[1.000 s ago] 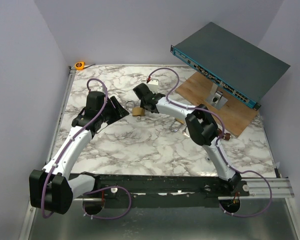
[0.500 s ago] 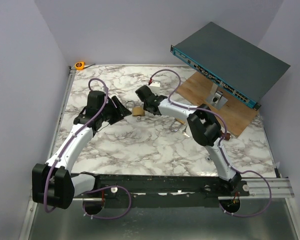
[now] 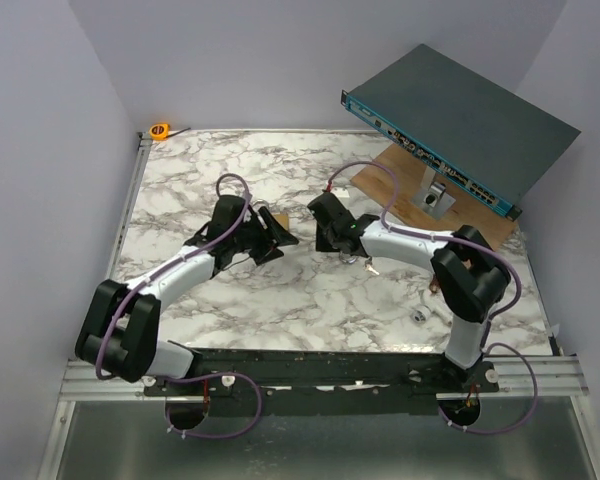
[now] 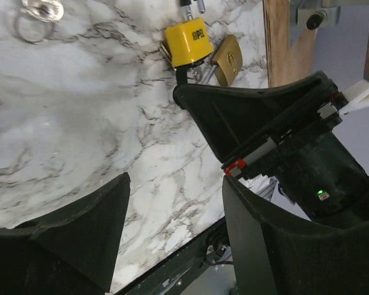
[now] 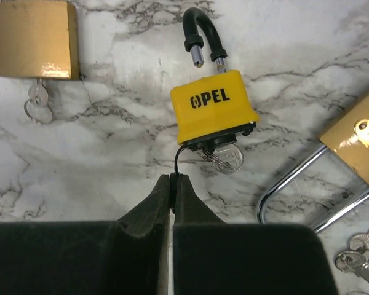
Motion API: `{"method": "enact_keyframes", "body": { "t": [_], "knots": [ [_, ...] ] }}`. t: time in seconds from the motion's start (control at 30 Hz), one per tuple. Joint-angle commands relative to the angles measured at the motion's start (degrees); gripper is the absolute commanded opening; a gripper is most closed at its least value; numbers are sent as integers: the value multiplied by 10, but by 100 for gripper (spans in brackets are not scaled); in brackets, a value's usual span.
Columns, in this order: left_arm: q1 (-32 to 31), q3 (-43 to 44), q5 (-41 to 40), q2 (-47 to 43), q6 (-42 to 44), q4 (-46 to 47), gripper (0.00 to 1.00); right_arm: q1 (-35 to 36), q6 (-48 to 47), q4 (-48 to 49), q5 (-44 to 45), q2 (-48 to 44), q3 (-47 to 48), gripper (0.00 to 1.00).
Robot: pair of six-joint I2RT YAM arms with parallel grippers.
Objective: Lock with the key
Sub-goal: Move the lock to the center of the board, then pick up the lock from the center of the board.
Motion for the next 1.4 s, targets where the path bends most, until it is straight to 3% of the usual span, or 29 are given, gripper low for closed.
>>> {"method": "enact_keyframes", "body": {
  "t": [0.0,0.27,0.53,0.77,0.93,1.37],
  "knots": [
    [-40,16,-32,47,-39,63,59,0,-8,30,-54,-51,-39,1],
    [-62,43,-64,90,20,33,56,0,-40,79,-167,-141,-154,1],
    [-68,91,-83,111,57,-38,54,0,-49,105,-205,-198,-249,1],
    [-109,128,-111,162,-51,-79,52,1,-44,89,-176,-221,-262,37],
    [-119,140,-109,203,-121,-53,48,0,-37,75,-153,-249,-262,51],
    [-116,202,-112,272,-166,-61,43,0,-35,9,-113,-337,-249,55]
  ]
}}
